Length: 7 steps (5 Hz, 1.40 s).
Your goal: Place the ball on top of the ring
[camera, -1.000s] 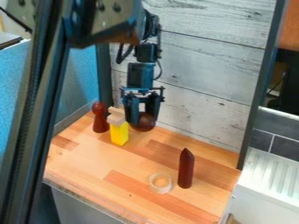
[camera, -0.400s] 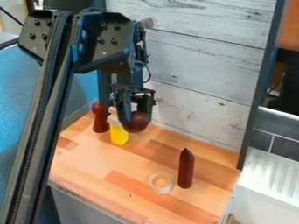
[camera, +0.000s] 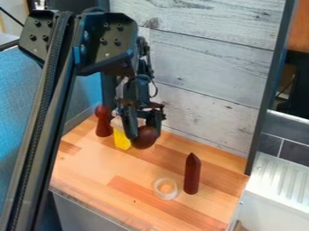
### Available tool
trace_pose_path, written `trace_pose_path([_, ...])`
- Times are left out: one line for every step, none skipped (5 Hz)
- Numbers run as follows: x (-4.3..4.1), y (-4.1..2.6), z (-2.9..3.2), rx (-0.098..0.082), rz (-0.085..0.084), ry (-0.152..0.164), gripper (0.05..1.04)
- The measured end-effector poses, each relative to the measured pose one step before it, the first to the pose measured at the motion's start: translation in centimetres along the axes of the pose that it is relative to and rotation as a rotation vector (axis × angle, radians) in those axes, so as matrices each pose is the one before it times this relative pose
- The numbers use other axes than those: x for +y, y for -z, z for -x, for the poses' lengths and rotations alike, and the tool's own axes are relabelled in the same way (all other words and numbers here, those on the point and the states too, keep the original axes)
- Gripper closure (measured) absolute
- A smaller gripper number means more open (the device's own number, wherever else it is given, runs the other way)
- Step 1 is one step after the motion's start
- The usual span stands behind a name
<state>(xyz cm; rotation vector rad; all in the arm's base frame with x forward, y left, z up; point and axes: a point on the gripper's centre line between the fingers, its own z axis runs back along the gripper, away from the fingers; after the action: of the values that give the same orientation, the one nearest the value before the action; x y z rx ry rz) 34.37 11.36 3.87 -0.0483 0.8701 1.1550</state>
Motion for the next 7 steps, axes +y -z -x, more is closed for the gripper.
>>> trace_pose_path([-0.041,1.677,-0.141,0.0476,-0.0206,0.0054,0.374])
trace_pose_path([-0.074,1.051,0.185,0.0406,-0.0142,-0.0038,0.374])
trace_pose_path([-0.062,0.907,0.413,0.0579,-0.0060,-0.0021,0.374])
trace_pose_path([-0.388,0.160,0.237,0.0231,0.0273,0.0040,0.374])
trace_pose_path([-0.424,-0.001,0.368,0.0271,0.0298,0.0100,0.374])
trace_pose_path([-0.337,-0.004,0.061,0.0038,0.0212,0.0080,0.374])
trace_pose_path([-0.336,0.030,-0.003,-0.0009,0.0166,0.0076,0.374])
